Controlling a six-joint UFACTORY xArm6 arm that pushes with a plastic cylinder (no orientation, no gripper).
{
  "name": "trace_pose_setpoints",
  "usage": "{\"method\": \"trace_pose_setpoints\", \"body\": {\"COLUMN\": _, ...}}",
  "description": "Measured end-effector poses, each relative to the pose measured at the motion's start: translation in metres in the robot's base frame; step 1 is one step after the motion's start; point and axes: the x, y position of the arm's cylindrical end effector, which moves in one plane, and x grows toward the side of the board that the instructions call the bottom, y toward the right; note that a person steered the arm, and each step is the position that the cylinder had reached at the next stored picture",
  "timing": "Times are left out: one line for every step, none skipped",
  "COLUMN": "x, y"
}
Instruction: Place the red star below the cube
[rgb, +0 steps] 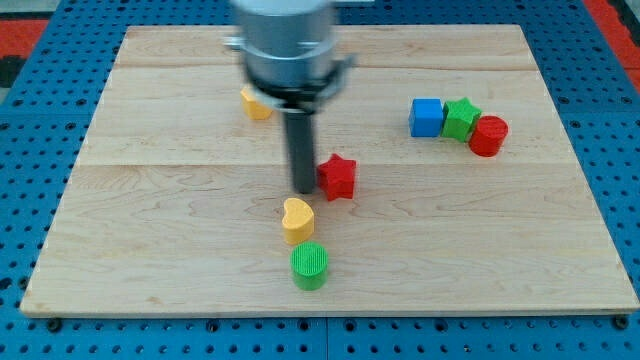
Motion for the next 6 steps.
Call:
{"method": "trace_pose_setpoints", "body": {"x": -0.012, "y": 0.094}}
{"method": "trace_pose_setpoints", "body": {"x": 0.013, "y": 0.104}}
{"method": "trace_pose_setpoints", "body": {"x": 0.017, "y": 0.147}}
{"method": "trace_pose_setpoints", "body": {"x": -0.017, "y": 0.115}}
{"method": "trace_pose_setpoints", "body": {"x": 0.023, "y": 0.129}}
{"method": "trace_pose_setpoints", "body": {"x": 0.142, "y": 0.114}}
